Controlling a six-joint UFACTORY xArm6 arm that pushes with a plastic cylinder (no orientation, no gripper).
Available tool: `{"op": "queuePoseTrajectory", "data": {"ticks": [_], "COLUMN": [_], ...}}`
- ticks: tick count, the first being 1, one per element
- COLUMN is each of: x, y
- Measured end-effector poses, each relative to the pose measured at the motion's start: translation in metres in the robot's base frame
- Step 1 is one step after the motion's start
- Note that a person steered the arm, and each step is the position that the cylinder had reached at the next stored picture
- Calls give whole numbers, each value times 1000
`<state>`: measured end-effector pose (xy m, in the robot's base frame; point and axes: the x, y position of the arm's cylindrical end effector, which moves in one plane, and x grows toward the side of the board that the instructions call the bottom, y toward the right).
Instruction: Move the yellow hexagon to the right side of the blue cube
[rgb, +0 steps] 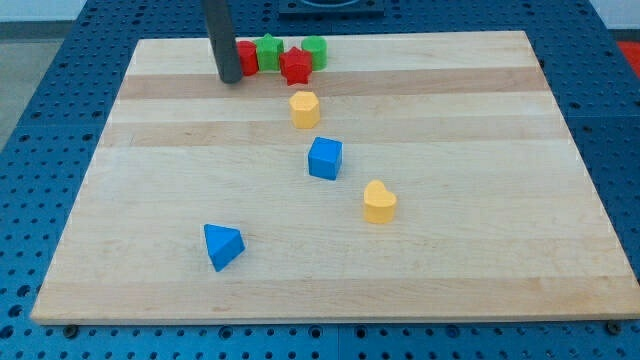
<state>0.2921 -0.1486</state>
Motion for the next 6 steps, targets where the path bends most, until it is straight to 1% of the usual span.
{"op": "queuePoseTrajectory", "data": {"ticks": [1, 2, 3, 4, 6], "x": [47, 51, 43, 47, 103], "y": [52, 109, 140, 149, 158]}}
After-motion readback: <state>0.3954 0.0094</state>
